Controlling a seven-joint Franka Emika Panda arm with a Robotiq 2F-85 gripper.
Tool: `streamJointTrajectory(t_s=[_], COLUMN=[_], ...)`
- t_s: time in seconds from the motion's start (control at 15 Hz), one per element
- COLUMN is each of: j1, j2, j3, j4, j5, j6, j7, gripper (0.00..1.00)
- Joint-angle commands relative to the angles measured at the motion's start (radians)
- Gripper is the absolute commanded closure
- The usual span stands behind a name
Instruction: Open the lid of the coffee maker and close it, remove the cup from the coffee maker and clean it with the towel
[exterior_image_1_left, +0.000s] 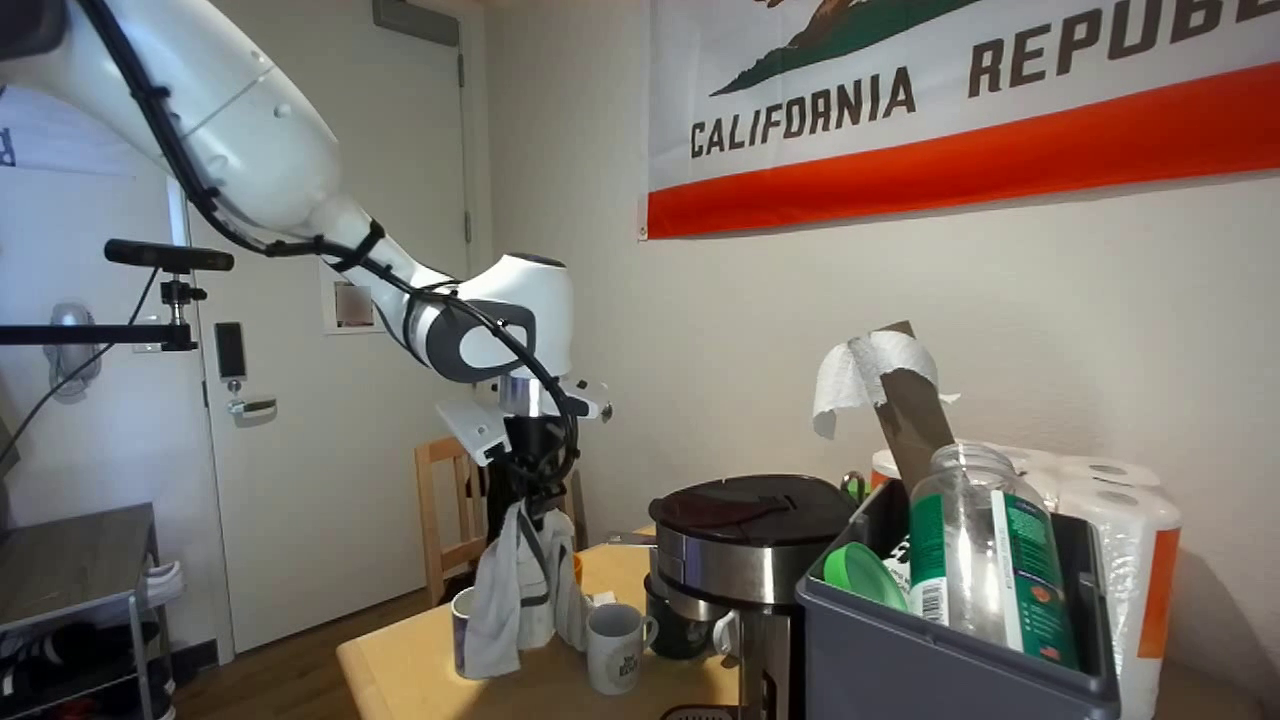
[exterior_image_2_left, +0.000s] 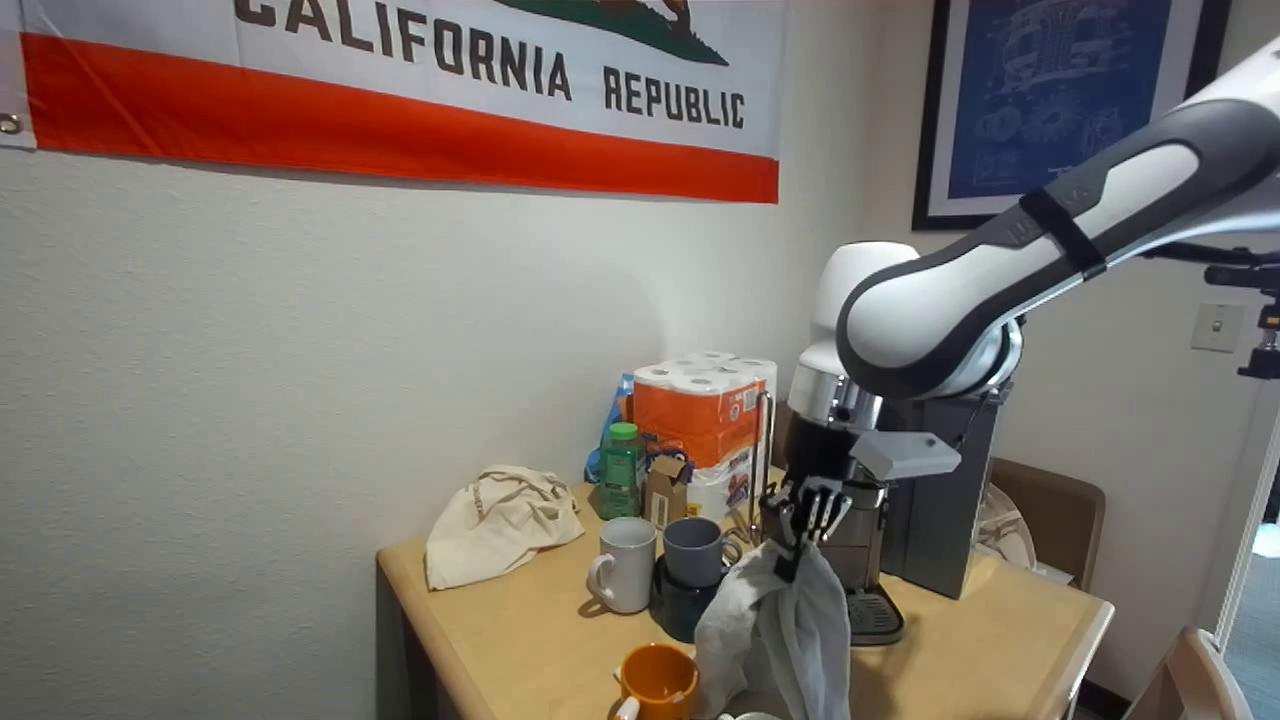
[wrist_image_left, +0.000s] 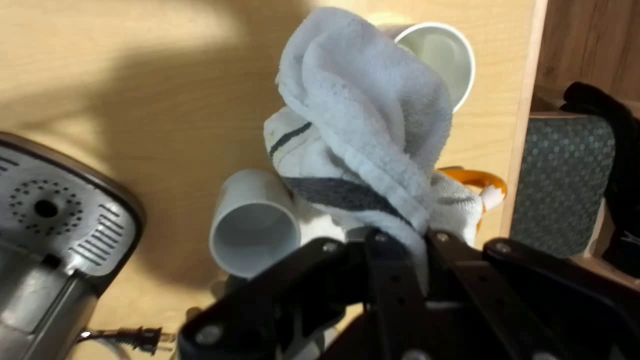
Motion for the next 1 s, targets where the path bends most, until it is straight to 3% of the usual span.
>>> streamJointTrajectory(t_s=[0.0,0.4,0.93], j1=[-0.027,-0.058,-0.041], j2=[-0.084,-0.037,0.145], j3=[-0.043,-0.086,-0.106], j4=[-0.043,-0.069,-0.147], j5=[-0.065,-0.105,-0.197], j6=[-0.038,-0.156,0.179], j7=[0.043,0.038,0.105], gripper=[0.97,0.97,0.97])
